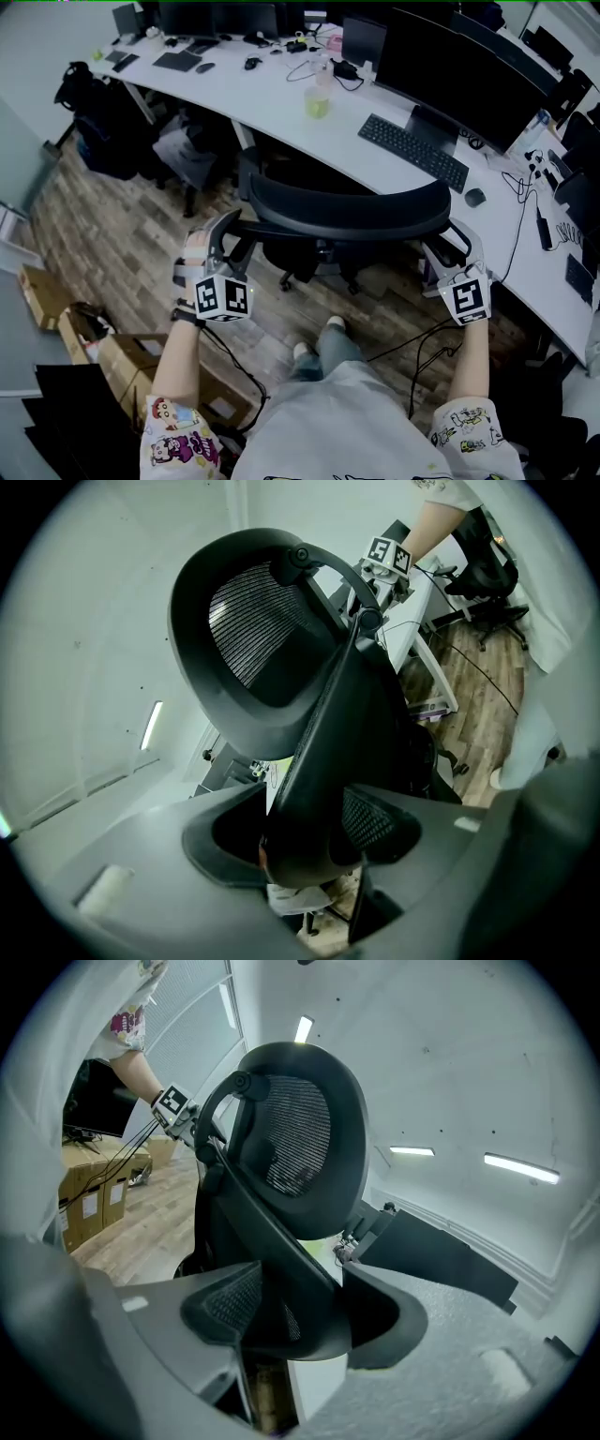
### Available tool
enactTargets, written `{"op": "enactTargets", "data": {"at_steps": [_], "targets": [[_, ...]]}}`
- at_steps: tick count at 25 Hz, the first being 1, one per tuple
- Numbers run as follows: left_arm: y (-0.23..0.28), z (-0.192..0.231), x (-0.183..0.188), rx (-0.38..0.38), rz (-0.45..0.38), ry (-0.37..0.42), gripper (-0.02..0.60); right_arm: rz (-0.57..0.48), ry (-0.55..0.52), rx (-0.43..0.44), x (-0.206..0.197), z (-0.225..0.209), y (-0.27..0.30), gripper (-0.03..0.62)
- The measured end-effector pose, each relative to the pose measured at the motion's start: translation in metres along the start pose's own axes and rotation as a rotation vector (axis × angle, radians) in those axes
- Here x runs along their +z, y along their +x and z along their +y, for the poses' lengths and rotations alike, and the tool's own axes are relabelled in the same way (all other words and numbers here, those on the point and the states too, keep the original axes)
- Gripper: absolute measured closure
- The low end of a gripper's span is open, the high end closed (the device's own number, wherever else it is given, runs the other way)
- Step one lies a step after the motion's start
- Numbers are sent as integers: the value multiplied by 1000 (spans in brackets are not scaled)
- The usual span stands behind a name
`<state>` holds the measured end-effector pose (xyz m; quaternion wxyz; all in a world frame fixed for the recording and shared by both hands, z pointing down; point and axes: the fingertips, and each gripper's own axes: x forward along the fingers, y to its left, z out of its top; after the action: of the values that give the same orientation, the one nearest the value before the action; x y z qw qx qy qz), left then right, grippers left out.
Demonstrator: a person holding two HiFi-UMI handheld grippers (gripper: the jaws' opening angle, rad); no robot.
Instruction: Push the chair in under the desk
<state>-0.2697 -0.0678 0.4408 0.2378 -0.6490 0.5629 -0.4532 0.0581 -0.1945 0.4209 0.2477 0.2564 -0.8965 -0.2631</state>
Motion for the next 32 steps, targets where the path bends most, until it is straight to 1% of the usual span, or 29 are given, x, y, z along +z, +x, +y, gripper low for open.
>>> {"op": "enactTargets", "data": {"at_steps": [3, 6, 10, 15, 18, 20, 22, 25, 30, 32], "targets": [[10, 7, -8, -3, -2, 3, 325, 17, -13, -10, 4, 1, 6, 333], [23, 20, -14, -2, -2, -1, 324, 10, 3, -29, 9, -1, 17, 333], [39, 31, -26, -13, -7, 5, 324, 47, -23, -38, 16, -3, 29, 333], [57, 42, -38, -21, -12, 14, 324, 41, 14, -54, 19, -3, 44, 333], [68, 50, -41, -27, -15, 14, 324, 16, 49, -70, 21, -4, 52, 335], [74, 56, -44, -22, -17, 16, 324, 12, 54, -77, 23, -5, 58, 335], [81, 61, -51, -11, -14, 35, 322, 31, 45, -78, 26, -6, 63, 335], [92, 69, -53, -11, -34, 26, 322, 55, 40, -92, 30, -8, 70, 336], [110, 81, -64, -32, -72, 59, 323, 62, 67, -124, 34, -8, 87, 336], [121, 87, -66, -43, -101, 58, 324, 78, 76, -144, 35, -9, 92, 336]]}}
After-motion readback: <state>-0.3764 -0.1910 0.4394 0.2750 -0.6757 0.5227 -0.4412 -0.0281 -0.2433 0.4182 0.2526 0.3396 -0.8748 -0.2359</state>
